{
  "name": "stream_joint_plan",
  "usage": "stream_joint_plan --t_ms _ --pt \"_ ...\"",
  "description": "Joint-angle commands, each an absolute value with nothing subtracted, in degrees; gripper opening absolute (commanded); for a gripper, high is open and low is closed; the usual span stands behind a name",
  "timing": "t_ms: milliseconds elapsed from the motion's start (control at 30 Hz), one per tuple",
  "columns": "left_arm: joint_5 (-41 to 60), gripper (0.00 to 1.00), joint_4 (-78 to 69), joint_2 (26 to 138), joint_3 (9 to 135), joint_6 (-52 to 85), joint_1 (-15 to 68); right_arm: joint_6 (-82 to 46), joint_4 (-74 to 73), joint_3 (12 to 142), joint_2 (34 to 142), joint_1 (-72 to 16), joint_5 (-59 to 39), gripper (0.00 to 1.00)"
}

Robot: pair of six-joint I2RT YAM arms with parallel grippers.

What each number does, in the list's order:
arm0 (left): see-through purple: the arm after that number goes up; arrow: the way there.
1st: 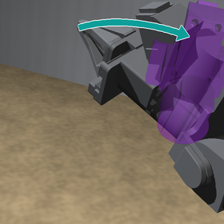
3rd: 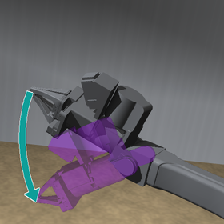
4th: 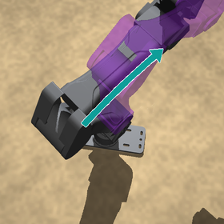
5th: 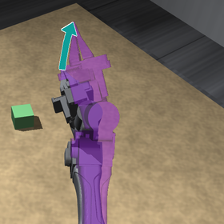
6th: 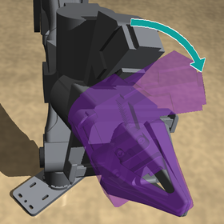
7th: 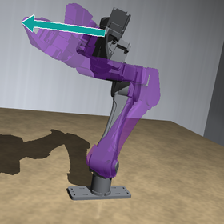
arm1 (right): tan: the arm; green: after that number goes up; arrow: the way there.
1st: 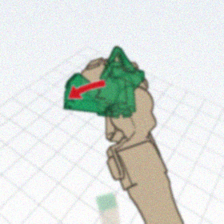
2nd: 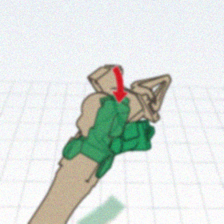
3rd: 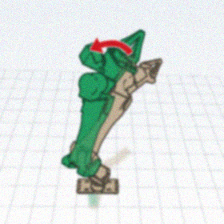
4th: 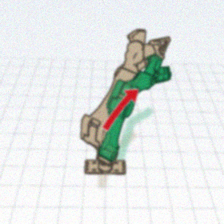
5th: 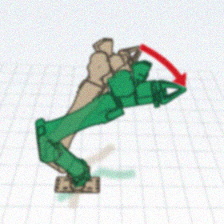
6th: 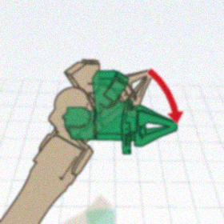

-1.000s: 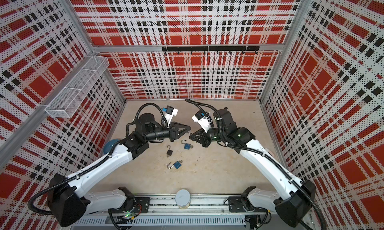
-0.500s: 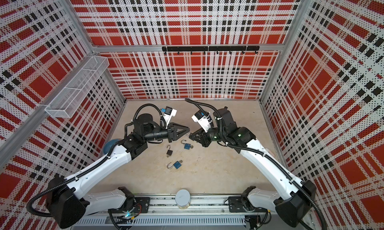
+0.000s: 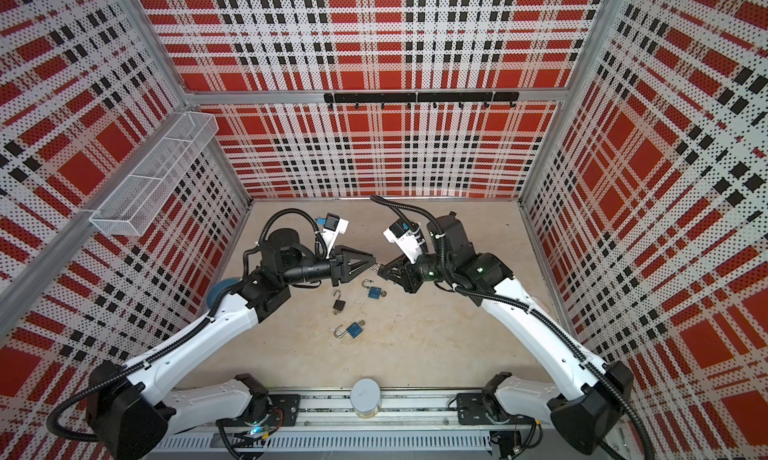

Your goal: Lock with the key

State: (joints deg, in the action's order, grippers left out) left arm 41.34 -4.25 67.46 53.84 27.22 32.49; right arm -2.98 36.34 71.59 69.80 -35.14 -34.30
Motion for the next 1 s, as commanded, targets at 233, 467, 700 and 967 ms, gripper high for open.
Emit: stream_joint_plan --t_ms 233,467,700,967 --pt "42.6 0.32 -4.7 66.0 53.1 28.6 31.7 -1.9 33.8 73.8 70.1 -35.1 -35.9 0.0" --pt "42.4 0.29 -4.7 65.5 52.3 28.7 31.7 -2.1 33.2 74.1 70.7 -35.2 -36.4 0.0" --pt "42.3 0.28 -4.7 65.3 51.9 28.9 31.6 -2.3 32.7 74.7 71.1 -35.2 -36.8 0.0" --pt "41.4 0.25 -4.8 64.2 51.0 28.7 31.6 -2.6 32.6 74.7 71.4 -35.2 -37.2 0.0"
